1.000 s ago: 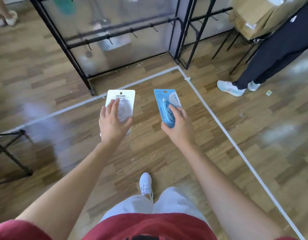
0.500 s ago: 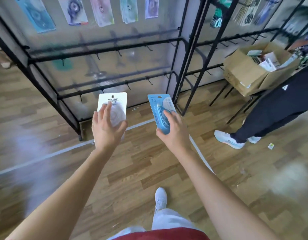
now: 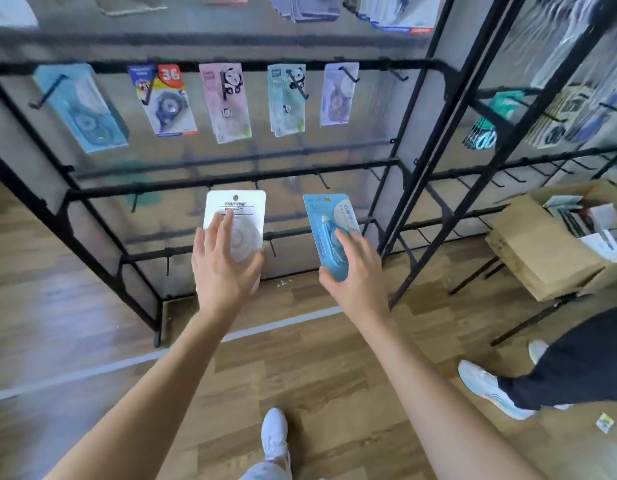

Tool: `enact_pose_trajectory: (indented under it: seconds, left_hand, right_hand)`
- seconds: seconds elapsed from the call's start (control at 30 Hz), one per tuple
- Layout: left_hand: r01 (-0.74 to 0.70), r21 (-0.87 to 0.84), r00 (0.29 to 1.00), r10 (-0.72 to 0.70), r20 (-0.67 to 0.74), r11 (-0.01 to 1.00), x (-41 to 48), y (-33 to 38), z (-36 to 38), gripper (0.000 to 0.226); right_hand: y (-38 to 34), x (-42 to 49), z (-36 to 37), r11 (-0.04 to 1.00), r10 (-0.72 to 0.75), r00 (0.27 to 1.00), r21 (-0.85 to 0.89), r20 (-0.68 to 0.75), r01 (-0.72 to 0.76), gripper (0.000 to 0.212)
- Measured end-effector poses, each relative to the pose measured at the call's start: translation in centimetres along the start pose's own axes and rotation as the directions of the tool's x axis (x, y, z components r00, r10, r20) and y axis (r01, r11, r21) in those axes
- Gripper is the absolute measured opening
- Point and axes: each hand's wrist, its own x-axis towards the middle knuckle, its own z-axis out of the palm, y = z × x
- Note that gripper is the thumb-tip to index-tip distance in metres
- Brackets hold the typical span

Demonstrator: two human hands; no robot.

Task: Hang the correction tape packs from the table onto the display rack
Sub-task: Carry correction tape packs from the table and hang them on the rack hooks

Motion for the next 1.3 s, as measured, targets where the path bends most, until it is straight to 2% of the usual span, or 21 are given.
enact_pose_trajectory:
  seconds: [0.17, 0.33, 0.5, 0.87, 1.1, 1.3]
  left_hand:
    - [-0.023, 0.012, 0.999, 0.024, -0.047, 1.000, 6.9, -1.1, 0.1, 0.073]
    - [-0.044, 0.031, 0.995, 0.046, -0.090, 0.999, 11.6, -1.4, -0.6, 0.087]
    - [-0.025, 0.038, 0.987, 0.031, -0.160, 0.999, 14.2, -1.5, -0.7, 0.078]
    - [0.029, 0.061, 0.954, -0.009, -0.299, 0.998, 16.6, -1.0, -1.1, 0.076]
    - [-0.020, 0.043, 0.900, 0.037, -0.435, 0.999, 17.7, -1.4, -3.6, 0.083]
    - [-0.175, 0.040, 0.844, 0.171, -0.508, 0.984, 20.4, -1.6, -6.4, 0.075]
  right_hand:
    - [-1.9, 7.4, 2.5, 0.995, -0.060, 0.995, 0.076, -0.084, 0.066, 0.061]
    - [-3.5, 12.4, 3.9, 0.983, -0.132, 0.983, 0.113, -0.124, 0.146, 0.063]
    - [-4.3, 15.9, 4.3, 0.966, -0.196, 0.967, 0.138, -0.163, 0.219, 0.062]
    - [-5.0, 20.7, 4.5, 0.915, -0.329, 0.928, 0.184, -0.175, 0.359, 0.062]
    - [-7.3, 21.6, 5.6, 0.872, -0.388, 0.894, 0.225, -0.226, 0.435, 0.060]
    - [-10.7, 22.2, 6.2, 0.861, -0.385, 0.882, 0.238, -0.272, 0.450, 0.060]
